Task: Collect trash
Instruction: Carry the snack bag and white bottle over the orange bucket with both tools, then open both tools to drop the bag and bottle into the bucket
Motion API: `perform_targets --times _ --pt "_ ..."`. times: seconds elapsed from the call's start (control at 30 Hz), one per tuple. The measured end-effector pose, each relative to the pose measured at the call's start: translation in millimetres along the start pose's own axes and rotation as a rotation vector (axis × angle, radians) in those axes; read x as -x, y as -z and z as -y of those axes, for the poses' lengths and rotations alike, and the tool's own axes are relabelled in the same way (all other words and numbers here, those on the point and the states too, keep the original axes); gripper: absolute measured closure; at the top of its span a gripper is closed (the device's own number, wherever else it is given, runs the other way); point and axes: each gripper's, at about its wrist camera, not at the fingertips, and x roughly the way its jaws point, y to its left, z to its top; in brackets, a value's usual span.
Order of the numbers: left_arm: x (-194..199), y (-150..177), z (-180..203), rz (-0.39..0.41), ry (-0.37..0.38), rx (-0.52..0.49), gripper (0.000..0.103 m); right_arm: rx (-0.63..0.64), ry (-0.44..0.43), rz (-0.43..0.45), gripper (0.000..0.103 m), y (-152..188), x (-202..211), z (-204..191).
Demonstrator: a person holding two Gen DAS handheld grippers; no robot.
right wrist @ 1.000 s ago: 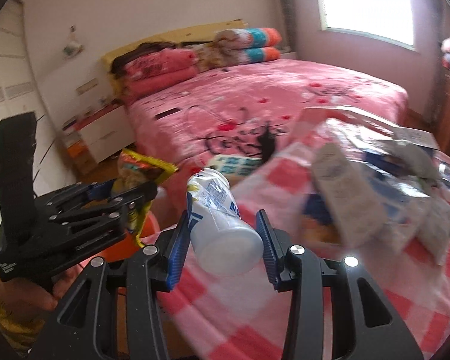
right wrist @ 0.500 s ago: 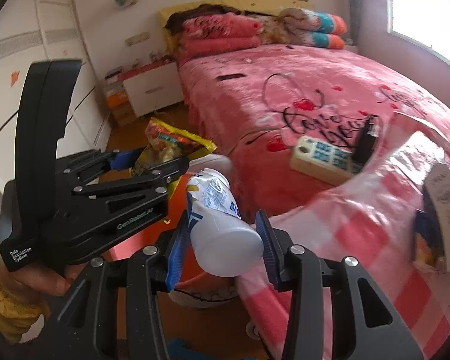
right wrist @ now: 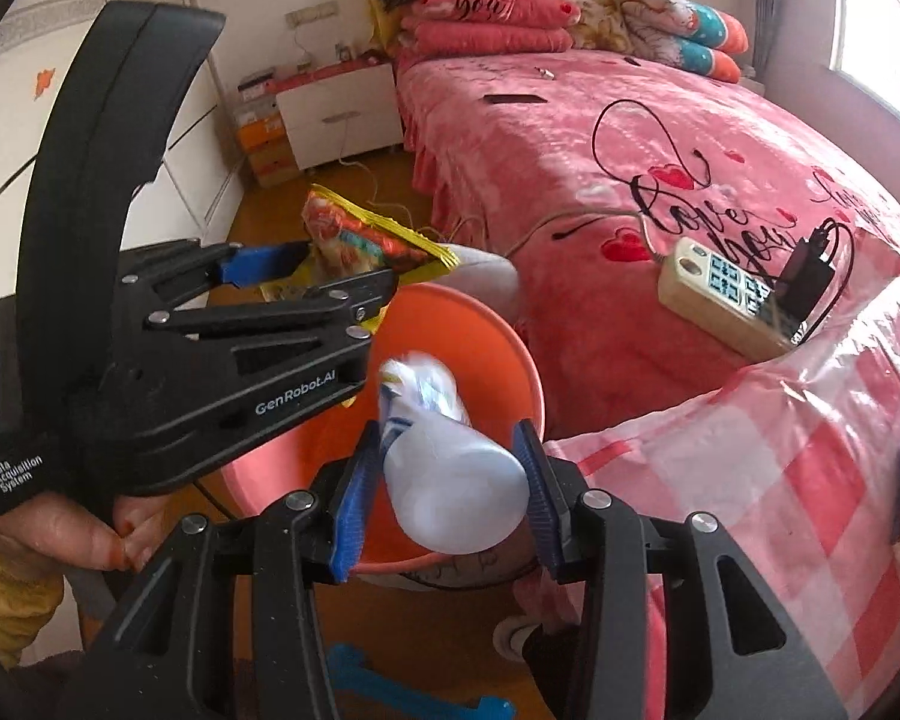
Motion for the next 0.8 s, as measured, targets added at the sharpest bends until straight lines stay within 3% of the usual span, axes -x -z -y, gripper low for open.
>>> perform_targets --times 0.03,0.1,0.2,0.8 --pt "0.9 0.2 -0.1 0.008 -0.016 -0.003 0.030 -0.001 0.007 0.000 0.034 1.0 -0.3 0.4" --pt "5.2 0.0 2.5 0.029 -0.042 -0.023 0.024 -0.004 0.024 0.013 0.022 3.4 2.8 2.8" --pt "8.7 -1.7 8.1 0.041 -0.056 -0.047 0.018 -0.029 0.047 0.037 0.016 5.5 10.6 11.6" --pt "38.1 -13.9 75.0 0.100 0.011 -0.168 0.015 -0.323 0.194 0.173 0.013 51.4 78.0 106.1"
